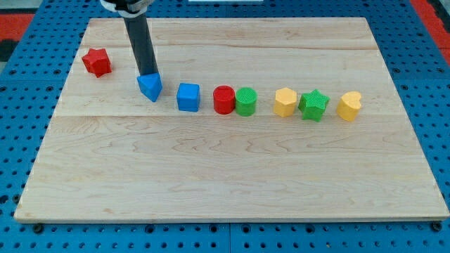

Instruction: Push the red star to the left of the blue triangle

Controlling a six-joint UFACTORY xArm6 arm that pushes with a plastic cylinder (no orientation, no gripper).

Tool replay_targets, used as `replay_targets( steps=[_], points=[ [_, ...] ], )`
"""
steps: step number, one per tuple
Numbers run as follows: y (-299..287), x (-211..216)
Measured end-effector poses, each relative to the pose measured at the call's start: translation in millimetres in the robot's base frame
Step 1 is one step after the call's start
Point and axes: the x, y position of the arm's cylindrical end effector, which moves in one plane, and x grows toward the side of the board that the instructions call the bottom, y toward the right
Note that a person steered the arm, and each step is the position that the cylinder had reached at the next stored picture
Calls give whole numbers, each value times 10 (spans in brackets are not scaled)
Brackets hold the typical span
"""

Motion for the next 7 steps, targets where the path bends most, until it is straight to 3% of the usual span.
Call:
replay_targets(
  steps=[1, 2, 3, 4, 5, 7],
  points=[
    [-75, 133],
    [-96, -48],
    [-225, -488],
    [-761, -787],
    [-1273, -791],
    [-1260, -664]
  ],
)
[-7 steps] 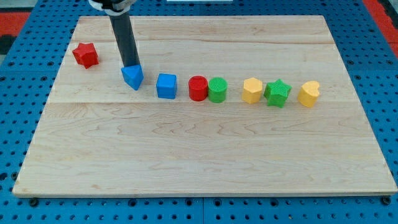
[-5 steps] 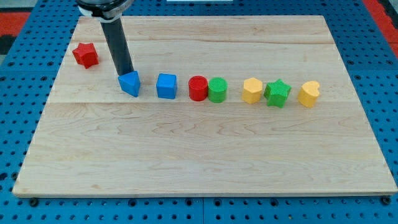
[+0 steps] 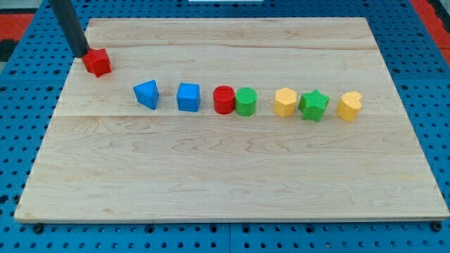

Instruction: Push the red star to the left of the blue triangle

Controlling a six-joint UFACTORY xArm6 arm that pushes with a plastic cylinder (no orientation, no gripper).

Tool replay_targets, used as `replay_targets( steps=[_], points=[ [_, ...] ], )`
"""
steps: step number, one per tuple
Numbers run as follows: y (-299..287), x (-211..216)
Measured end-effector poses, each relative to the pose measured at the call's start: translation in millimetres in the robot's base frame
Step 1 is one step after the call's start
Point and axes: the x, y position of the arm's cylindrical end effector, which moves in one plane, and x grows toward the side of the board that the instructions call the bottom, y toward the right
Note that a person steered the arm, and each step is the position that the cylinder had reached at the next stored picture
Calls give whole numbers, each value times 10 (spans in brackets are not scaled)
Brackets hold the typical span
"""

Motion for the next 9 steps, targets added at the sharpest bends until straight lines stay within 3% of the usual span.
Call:
replay_targets(
  steps=[2, 4, 7, 9],
  points=[
    [347, -111],
    [350, 511],
    [-306, 538],
    [-142, 681]
  ],
)
